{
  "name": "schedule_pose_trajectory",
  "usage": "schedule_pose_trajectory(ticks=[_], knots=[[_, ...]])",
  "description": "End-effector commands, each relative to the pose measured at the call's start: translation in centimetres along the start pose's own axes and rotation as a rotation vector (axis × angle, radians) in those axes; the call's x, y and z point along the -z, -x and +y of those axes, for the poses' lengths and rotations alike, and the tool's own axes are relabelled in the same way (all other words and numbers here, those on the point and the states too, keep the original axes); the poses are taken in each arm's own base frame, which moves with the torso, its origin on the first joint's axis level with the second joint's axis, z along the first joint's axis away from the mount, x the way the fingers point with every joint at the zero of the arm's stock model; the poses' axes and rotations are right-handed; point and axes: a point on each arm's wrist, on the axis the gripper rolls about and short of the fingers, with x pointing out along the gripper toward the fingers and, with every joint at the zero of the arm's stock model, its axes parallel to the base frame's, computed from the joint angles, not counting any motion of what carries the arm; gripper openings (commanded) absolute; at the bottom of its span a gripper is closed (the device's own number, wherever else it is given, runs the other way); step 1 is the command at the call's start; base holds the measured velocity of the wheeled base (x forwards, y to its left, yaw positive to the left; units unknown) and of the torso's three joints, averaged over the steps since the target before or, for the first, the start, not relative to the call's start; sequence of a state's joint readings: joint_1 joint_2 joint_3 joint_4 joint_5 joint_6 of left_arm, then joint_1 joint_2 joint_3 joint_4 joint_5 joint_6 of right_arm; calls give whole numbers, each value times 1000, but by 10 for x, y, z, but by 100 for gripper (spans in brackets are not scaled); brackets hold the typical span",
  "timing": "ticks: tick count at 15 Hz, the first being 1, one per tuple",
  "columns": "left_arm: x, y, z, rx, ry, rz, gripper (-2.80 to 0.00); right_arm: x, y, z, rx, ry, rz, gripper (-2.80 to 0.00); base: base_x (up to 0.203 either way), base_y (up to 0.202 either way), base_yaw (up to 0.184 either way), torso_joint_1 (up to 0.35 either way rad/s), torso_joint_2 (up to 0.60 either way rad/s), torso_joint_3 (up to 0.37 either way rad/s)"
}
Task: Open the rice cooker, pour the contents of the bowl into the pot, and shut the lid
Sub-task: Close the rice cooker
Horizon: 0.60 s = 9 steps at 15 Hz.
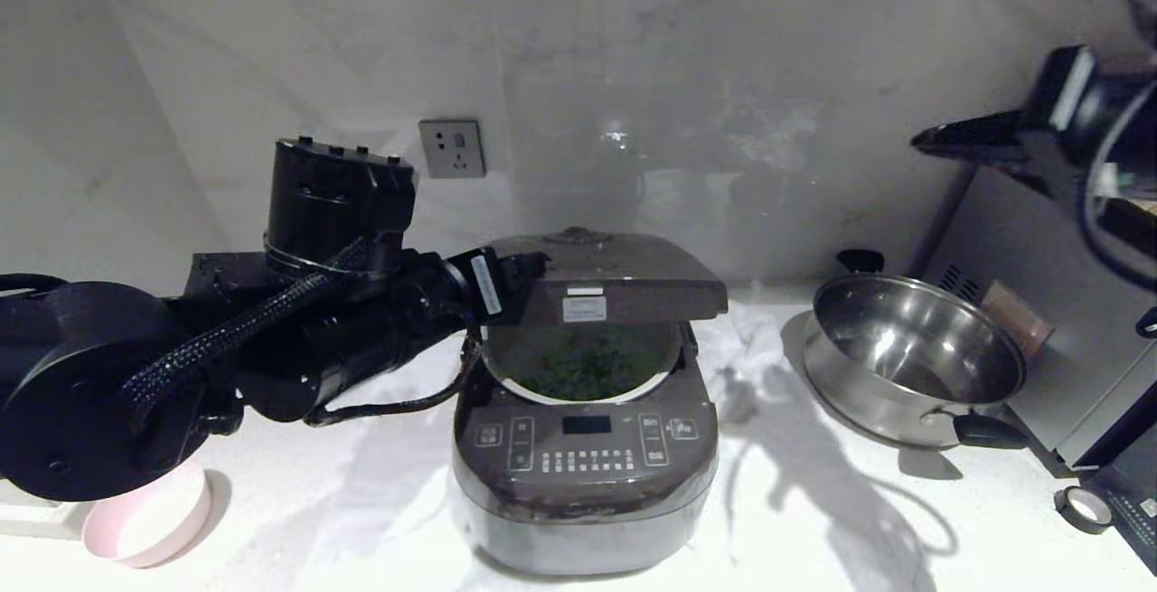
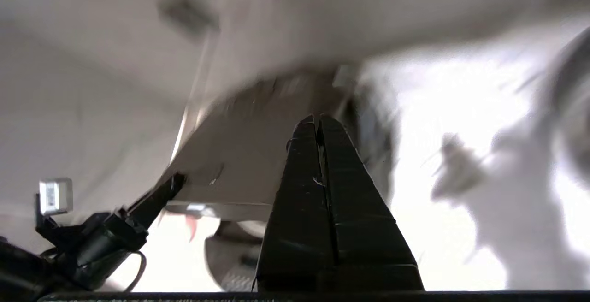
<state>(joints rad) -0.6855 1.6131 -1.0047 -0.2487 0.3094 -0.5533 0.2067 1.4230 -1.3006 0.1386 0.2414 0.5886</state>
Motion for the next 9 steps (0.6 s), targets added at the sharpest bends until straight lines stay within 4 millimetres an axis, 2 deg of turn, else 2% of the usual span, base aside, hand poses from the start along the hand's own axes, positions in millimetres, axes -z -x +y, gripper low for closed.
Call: schedule_pose_trajectory(ticks=[1,5,9], knots=[[2,6,3,-4,2,0,0,27,-71,2,4,-33,198,-280,0,0,0,0,0,0],[11,9,10,-22,-9,29,0,78,-90,26,16,-47,462,-280,0,0,0,0,0,0],[16,9,11,-24,-15,44,0,96,-106,18,56,-58,532,-280,0,0,0,0,0,0]])
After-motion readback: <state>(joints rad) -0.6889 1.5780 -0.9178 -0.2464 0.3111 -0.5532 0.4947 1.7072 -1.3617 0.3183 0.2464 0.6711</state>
